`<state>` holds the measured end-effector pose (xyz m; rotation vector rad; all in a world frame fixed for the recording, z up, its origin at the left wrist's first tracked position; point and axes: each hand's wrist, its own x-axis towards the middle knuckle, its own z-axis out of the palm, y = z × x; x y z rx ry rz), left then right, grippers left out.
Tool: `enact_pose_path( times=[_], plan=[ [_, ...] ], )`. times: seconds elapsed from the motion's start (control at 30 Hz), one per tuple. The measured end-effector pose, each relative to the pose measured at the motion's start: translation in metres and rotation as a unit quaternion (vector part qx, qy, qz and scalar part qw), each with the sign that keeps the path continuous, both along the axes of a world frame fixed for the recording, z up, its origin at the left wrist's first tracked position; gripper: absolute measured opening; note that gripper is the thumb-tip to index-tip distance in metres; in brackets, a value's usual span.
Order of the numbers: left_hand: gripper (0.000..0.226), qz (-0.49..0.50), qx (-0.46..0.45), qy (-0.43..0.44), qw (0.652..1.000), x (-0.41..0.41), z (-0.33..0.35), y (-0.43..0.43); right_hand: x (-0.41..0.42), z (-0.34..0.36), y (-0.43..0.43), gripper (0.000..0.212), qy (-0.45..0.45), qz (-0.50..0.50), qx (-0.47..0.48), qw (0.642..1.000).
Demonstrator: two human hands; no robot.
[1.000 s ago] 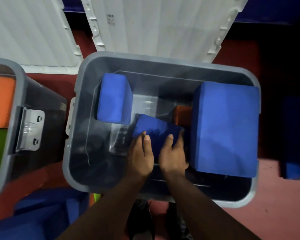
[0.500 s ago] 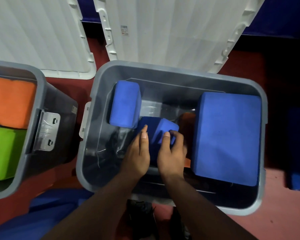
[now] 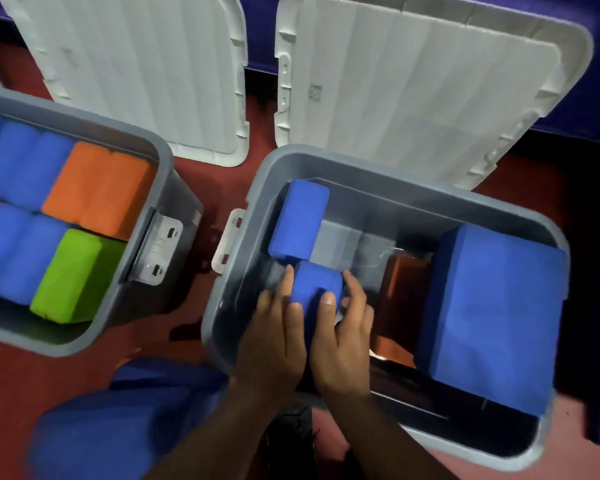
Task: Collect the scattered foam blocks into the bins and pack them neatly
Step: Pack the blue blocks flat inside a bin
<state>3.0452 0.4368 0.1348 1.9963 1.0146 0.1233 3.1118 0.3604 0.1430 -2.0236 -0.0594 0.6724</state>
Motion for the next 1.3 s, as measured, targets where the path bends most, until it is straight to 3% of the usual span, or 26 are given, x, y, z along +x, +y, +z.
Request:
enact_pose_path(
  times=[0.23, 0.47, 0.63, 0.7, 0.87, 1.0, 1.1, 1.3],
  plan=[
    [0.067, 0.020, 0.084, 0.025, 0.996, -0.018, 0.018, 0.028, -0.019, -0.002, 0.035, 0.047, -0.024, 0.028, 0.034, 0.999],
    [0.058, -0.004, 0.120, 0.096, 0.988, -0.013, -0.002, 0.041, -0.020, -0.028, 0.046, 0.040, -0.034, 0.004, 0.042, 0.999],
    [0.065, -0.039, 0.108, 0.144, 0.983, -0.013, -0.030, 0.040, -0.021, -0.056, 0.048, 0.035, -0.057, 0.003, 0.044, 0.997],
    [0.071, -0.077, 0.110, 0.161, 0.978, -0.013, -0.042, 0.041, -0.020, -0.066, 0.048, 0.036, -0.074, 0.012, 0.034, 0.997],
    [0.108, -0.017, 0.021, 0.113, 0.993, -0.010, -0.037, 0.046, -0.020, -0.076, 0.051, 0.040, -0.011, 0.036, 0.031, 0.999],
    [0.080, 0.009, 0.043, 0.065, 0.997, -0.008, -0.036, 0.046, -0.021, -0.071, 0.052, 0.044, 0.020, 0.039, 0.033, 0.998],
    [0.066, 0.002, 0.042, 0.005, 0.999, 0.001, -0.037, 0.047, -0.015, -0.064, 0.050, 0.048, -0.006, 0.016, 0.040, 0.999],
    [0.063, -0.045, 0.091, -0.017, 0.995, 0.031, -0.063, 0.060, 0.022, -0.088, 0.077, 0.068, 0.071, -0.070, 0.023, 0.995]
  ],
)
